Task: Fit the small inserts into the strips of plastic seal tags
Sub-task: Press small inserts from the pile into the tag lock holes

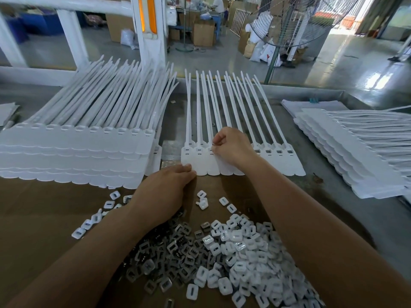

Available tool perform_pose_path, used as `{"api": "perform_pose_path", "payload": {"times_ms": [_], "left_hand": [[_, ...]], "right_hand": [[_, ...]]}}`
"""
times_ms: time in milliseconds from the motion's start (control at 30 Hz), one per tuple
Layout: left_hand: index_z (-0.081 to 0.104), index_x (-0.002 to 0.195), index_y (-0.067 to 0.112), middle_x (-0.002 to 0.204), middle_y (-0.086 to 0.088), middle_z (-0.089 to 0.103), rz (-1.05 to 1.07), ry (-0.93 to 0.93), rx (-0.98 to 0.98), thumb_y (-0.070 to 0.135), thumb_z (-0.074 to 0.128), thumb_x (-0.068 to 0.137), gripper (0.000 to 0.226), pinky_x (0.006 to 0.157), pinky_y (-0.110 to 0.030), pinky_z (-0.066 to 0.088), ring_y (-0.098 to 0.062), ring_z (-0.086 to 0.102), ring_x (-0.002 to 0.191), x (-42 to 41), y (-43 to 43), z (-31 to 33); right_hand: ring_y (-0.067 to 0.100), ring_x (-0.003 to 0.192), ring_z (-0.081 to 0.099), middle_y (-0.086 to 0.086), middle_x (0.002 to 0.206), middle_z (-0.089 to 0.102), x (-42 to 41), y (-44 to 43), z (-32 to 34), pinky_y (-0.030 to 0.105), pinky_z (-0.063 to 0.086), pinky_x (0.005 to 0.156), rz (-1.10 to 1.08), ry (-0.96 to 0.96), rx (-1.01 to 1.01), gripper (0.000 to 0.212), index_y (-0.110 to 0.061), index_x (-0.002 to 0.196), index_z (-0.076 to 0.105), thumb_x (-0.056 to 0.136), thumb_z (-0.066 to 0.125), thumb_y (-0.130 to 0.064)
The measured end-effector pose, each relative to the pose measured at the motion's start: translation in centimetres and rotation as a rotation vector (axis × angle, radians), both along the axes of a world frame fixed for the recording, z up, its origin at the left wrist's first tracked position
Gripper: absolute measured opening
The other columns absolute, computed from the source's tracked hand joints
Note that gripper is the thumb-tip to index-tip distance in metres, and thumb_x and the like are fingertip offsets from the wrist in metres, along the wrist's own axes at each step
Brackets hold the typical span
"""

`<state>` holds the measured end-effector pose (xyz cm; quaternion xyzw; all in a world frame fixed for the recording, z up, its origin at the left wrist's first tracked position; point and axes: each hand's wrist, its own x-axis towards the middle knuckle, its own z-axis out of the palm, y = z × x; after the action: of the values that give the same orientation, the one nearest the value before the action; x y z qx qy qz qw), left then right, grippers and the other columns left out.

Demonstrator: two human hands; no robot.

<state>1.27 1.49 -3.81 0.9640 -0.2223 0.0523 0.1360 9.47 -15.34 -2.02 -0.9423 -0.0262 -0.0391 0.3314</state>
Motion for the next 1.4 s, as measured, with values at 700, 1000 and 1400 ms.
{"api": "perform_pose_path", "payload": {"times_ms": [700, 1000, 1400], "left_hand": [[0.038, 0.137, 0.025, 0.147, 0.009, 0.030, 0.011, 0.007, -0.017, 0.003, 0.037, 0.089, 0.053, 0.108, -0.024, 0.026, -0.007, 0.029, 0.133, 0.4, -0.2, -0.4], [0.038, 0.137, 0.024, 0.147, 0.008, 0.030, 0.006, 0.006, -0.027, 0.003, 0.037, 0.090, 0.052, 0.109, -0.023, 0.023, -0.007, 0.028, 0.134, 0.5, -0.1, -0.4], [0.036, 0.138, 0.025, 0.148, 0.009, 0.028, 0.002, 0.016, -0.009, 0.003, 0.038, 0.089, 0.054, 0.109, -0.021, 0.022, -0.006, 0.027, 0.134, 0.7, -0.2, -0.4]], "right_hand": [[-0.011, 0.064, 0.051, -0.021, 0.073, 0.056, -10.0, -0.5, 4.0, 0.005, 0.042, 0.063, 0.664, 0.387, -0.289, 0.014, -0.022, 0.090, 0.070, 0.077, 0.073, -0.018], [-0.003, 0.068, 0.047, -0.019, 0.075, 0.050, -10.1, -0.2, 3.7, 0.007, 0.038, 0.059, 0.673, 0.404, -0.365, 0.012, -0.024, 0.088, 0.064, 0.079, 0.071, -0.019], [-0.012, 0.064, 0.053, -0.018, 0.070, 0.060, -9.6, -1.2, 3.6, 0.003, 0.041, 0.060, 0.565, 0.277, -0.128, 0.008, -0.029, 0.076, 0.066, 0.082, 0.068, -0.023]]}}
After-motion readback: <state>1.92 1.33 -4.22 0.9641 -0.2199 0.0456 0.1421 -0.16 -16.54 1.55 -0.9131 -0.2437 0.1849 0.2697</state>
